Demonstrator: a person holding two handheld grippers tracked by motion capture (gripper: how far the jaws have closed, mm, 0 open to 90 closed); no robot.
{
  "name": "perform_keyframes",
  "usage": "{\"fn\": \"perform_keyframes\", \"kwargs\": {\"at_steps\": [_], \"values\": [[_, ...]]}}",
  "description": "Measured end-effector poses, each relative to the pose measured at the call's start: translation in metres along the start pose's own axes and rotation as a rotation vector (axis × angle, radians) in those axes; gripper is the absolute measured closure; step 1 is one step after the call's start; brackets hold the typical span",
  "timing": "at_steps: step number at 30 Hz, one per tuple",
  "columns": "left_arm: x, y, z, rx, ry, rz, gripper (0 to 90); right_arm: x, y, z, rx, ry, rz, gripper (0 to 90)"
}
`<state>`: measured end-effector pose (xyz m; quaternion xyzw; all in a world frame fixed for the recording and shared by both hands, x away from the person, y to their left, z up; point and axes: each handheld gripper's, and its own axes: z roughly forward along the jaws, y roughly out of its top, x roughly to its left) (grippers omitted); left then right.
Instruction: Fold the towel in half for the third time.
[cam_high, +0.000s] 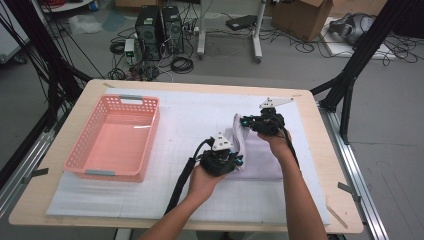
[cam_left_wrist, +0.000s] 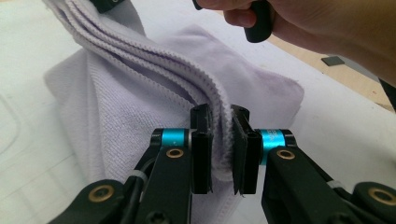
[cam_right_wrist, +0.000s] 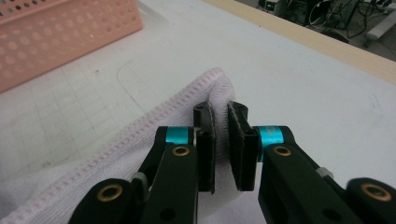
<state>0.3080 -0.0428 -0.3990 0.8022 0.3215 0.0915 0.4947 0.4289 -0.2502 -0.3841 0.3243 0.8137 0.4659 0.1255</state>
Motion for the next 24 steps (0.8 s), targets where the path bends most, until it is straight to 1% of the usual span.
{"fn": "perform_keyframes", "kwargs": {"at_steps": [2,8,9,12,13,14,15,16,18,19,21,22,24], "values": [[-0.003,0.001,0.006,0.002,-0.004,-0.001,79.8,-0.003,-0.003,-0.002,0.007,-0.013,-0.008,82.1],[-0.014,0.007,0.027,0.012,-0.015,-0.008,79.7,-0.016,-0.015,-0.011,0.025,-0.046,0.016,82.0],[-0.016,0.008,0.030,0.015,-0.018,-0.006,79.7,-0.018,-0.017,-0.013,0.023,-0.052,0.013,82.0],[-0.020,0.010,0.039,0.014,-0.028,-0.014,78.6,-0.022,-0.022,-0.018,0.011,-0.066,0.031,80.7],[-0.020,0.009,0.041,0.004,-0.031,-0.020,76.6,-0.023,-0.024,-0.019,0.002,-0.069,0.038,80.3],[-0.021,0.009,0.042,-0.002,-0.032,-0.024,71.8,-0.023,-0.026,-0.020,-0.002,-0.068,0.045,80.0],[-0.021,0.008,0.042,-0.004,-0.037,-0.025,64.8,-0.023,-0.027,-0.020,0.001,-0.073,0.041,79.6],[-0.020,0.008,0.042,-0.005,-0.041,-0.015,59.6,-0.022,-0.029,-0.021,0.003,-0.076,0.043,79.2],[-0.018,0.007,0.036,-0.022,-0.040,-0.009,49.0,-0.023,-0.034,-0.024,0.002,-0.088,0.057,77.7],[-0.017,0.007,0.032,-0.045,-0.045,-0.014,46.2,-0.025,-0.036,-0.025,0.006,-0.092,0.068,75.8],[-0.014,0.005,0.021,-0.085,-0.043,-0.022,43.6,-0.027,-0.040,-0.029,0.006,-0.115,0.075,72.6],[-0.012,0.004,0.015,-0.104,-0.042,-0.015,43.4,-0.028,-0.043,-0.031,0.012,-0.126,0.085,70.1],[-0.005,0.000,0.003,-0.123,-0.014,-0.002,43.3,-0.031,-0.047,-0.037,0.010,-0.154,0.102,66.1]]}}
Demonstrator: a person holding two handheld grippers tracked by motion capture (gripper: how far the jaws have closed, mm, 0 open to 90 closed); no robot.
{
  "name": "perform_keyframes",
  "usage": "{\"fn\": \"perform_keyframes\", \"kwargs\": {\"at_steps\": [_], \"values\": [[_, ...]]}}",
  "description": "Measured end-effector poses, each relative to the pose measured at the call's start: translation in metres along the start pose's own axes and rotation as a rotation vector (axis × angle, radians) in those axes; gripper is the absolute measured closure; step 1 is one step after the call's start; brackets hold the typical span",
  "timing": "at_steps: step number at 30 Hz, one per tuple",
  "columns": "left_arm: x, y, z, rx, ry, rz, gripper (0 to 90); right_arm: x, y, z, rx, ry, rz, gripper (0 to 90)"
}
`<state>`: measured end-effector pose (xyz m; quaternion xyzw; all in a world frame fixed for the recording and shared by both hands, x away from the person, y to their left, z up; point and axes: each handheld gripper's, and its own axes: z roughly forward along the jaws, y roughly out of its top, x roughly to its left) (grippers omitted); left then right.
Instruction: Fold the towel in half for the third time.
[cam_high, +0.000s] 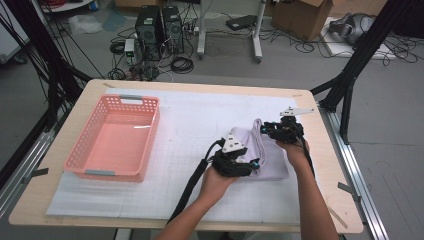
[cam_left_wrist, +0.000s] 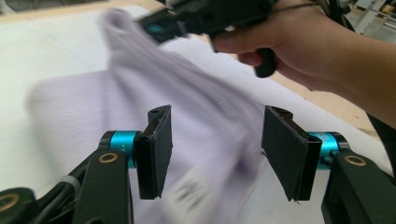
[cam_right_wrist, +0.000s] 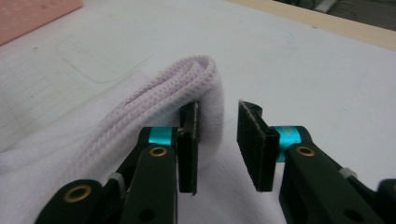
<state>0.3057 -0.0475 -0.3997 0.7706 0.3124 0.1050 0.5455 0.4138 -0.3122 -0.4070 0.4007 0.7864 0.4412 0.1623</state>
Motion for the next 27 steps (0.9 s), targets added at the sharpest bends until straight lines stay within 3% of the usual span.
{"fn": "perform_keyframes", "kwargs": {"at_steps": [3,5,6,12,16,22,27], "values": [[0.016,-0.007,-0.019,-0.030,0.038,-0.022,42.6,-0.006,-0.007,-0.012,-0.008,-0.035,0.032,62.9],[0.028,-0.013,-0.030,-0.040,0.065,-0.036,42.8,-0.009,-0.010,-0.020,-0.001,-0.033,0.064,59.2],[0.033,-0.017,-0.035,-0.044,0.082,-0.035,42.6,-0.007,-0.012,-0.025,-0.019,-0.041,0.059,59.4],[0.056,-0.037,-0.055,-0.042,0.124,-0.036,41.8,-0.001,-0.024,-0.047,0.010,-0.088,0.029,54.4],[0.066,-0.048,-0.062,-0.045,0.147,-0.038,40.5,0.012,-0.034,-0.055,0.035,-0.097,-0.028,50.3],[0.078,-0.062,-0.071,-0.046,0.172,-0.051,39.2,0.028,-0.047,-0.059,0.046,-0.086,-0.064,47.9],[0.085,-0.067,-0.080,-0.051,0.187,-0.061,38.4,0.033,-0.055,-0.058,0.043,-0.055,-0.047,43.4]]}}
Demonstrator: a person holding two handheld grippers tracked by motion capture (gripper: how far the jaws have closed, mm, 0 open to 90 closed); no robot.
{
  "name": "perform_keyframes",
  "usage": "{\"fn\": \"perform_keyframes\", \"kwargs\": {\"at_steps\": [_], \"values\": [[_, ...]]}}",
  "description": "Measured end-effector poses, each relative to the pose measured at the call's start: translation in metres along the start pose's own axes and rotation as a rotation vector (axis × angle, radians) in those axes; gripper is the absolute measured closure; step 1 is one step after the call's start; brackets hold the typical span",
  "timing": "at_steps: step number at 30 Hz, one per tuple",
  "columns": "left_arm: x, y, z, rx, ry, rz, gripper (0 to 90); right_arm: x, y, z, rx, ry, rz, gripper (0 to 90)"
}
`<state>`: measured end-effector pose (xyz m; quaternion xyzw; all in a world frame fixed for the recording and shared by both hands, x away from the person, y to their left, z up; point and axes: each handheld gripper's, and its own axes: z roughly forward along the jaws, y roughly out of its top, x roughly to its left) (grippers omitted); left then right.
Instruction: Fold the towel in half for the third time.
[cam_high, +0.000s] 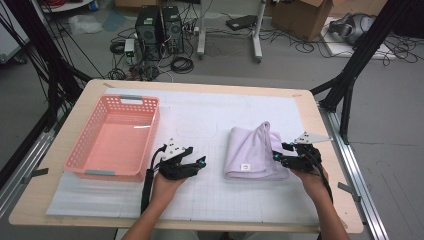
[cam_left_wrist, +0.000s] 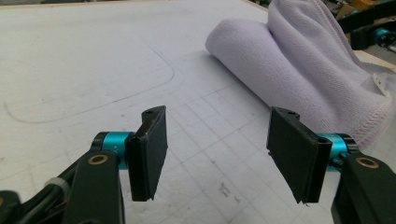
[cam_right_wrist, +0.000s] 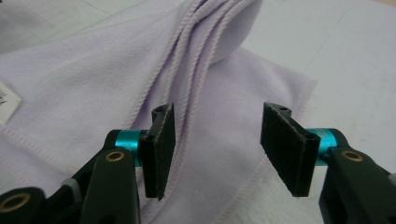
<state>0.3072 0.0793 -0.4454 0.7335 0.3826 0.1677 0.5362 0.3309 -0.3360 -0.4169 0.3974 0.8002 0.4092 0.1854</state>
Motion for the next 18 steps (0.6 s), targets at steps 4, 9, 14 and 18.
{"fn": "perform_keyframes", "kwargs": {"at_steps": [4,9,14,18], "values": [[0.003,-0.004,-0.005,0.004,-0.001,-0.003,38.4,0.007,-0.005,0.000,-0.011,0.034,0.044,40.3],[0.006,-0.005,-0.010,-0.002,-0.008,-0.006,38.4,0.021,-0.012,0.006,0.028,0.051,0.036,40.2],[0.008,-0.007,-0.015,-0.014,-0.010,-0.018,38.4,0.027,-0.015,0.014,0.068,0.064,0.063,68.1],[0.009,-0.008,-0.016,-0.015,-0.009,-0.030,38.5,0.028,-0.012,0.002,0.020,0.060,0.054,83.6]]}}
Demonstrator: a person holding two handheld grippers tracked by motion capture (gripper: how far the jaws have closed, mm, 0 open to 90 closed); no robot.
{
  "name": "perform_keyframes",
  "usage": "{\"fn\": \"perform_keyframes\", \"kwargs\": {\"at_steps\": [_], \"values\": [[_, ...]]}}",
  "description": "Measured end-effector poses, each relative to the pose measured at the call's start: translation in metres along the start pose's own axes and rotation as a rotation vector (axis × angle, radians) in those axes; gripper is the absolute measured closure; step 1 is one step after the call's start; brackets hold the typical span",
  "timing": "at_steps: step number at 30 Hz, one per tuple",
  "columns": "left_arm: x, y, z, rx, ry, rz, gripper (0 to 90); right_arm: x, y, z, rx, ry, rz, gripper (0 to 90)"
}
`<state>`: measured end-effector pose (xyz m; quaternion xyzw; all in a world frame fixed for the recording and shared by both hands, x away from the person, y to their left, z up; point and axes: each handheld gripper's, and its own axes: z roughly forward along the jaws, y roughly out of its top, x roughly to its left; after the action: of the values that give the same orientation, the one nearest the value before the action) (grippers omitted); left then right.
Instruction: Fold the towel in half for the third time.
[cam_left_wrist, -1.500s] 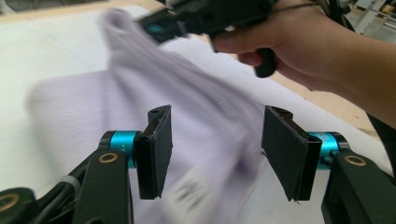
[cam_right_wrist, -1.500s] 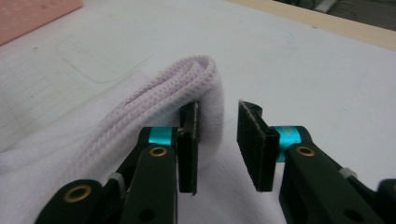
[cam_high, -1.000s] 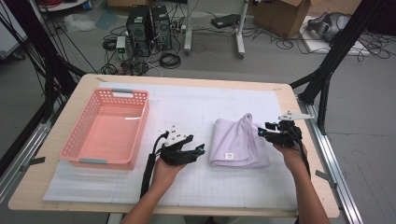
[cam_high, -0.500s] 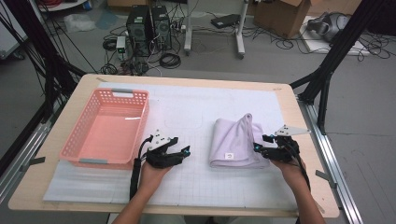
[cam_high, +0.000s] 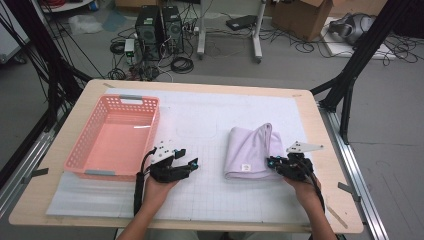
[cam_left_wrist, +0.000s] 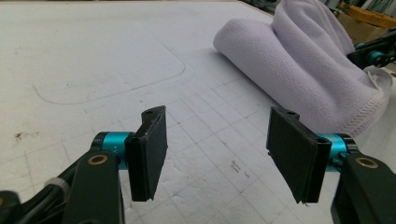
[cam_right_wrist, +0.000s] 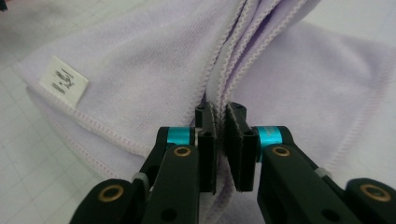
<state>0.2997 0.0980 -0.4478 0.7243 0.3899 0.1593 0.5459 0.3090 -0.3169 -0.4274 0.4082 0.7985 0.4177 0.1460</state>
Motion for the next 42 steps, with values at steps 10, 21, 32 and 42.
{"fn": "perform_keyframes", "kwargs": {"at_steps": [10,21,32,42], "values": [[0.001,0.000,0.001,0.003,0.003,-0.007,38.7,-0.009,-0.012,-0.031,0.043,-0.150,0.057,83.3],[0.002,0.000,0.001,0.001,0.001,-0.014,38.8,-0.008,0.003,-0.032,-0.040,-0.148,0.119,64.4],[0.001,-0.001,-0.001,-0.003,0.001,-0.018,38.7,-0.006,-0.001,-0.022,0.067,-0.232,0.105,80.9],[0.001,-0.001,-0.001,-0.003,0.003,-0.018,38.7,-0.018,0.010,-0.035,-0.031,-0.323,0.151,55.1]]}}
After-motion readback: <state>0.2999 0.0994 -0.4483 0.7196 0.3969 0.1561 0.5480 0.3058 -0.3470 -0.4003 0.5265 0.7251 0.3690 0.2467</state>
